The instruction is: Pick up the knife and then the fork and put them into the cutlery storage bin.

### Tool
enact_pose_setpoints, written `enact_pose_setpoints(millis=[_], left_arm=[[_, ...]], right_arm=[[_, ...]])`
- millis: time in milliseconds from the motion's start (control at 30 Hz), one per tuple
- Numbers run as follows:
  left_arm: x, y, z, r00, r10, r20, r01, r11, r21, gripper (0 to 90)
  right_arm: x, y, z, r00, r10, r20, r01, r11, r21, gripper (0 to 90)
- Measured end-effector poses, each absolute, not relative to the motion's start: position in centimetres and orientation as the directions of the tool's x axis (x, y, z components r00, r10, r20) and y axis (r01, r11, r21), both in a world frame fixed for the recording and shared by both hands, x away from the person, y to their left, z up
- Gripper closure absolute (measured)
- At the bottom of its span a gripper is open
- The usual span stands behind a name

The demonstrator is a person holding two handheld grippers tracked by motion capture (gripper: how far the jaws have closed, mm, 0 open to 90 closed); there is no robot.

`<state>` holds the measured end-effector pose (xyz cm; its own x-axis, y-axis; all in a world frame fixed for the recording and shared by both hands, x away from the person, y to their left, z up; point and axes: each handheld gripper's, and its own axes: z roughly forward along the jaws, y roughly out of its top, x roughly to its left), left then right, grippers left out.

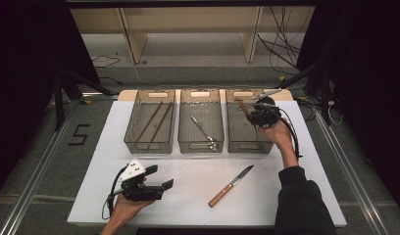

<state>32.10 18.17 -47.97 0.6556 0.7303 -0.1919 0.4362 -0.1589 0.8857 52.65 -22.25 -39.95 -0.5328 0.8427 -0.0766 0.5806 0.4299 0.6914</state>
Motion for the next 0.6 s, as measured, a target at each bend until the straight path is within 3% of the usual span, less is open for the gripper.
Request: enact_pose_setpoints(millis=[233, 600], left_arm=[[32.1, 18.2, -48.0, 0.655, 0.731, -0.191, 0.436, -0.159, 0.886, 16.1], [32.1, 18.2, -48.0, 0.655, 0.731, -0.191, 0.436, -0.16, 0.886, 16.1]], right_arm=[[52.1, -22.0, -39.1, -0.546, 0.834, -0.084, 0.56, 0.438, 0.704, 63.4], [48.3, -20.6, -37.8, -0.663, 0.746, -0.058, 0.491, 0.492, 0.719, 45.1]])
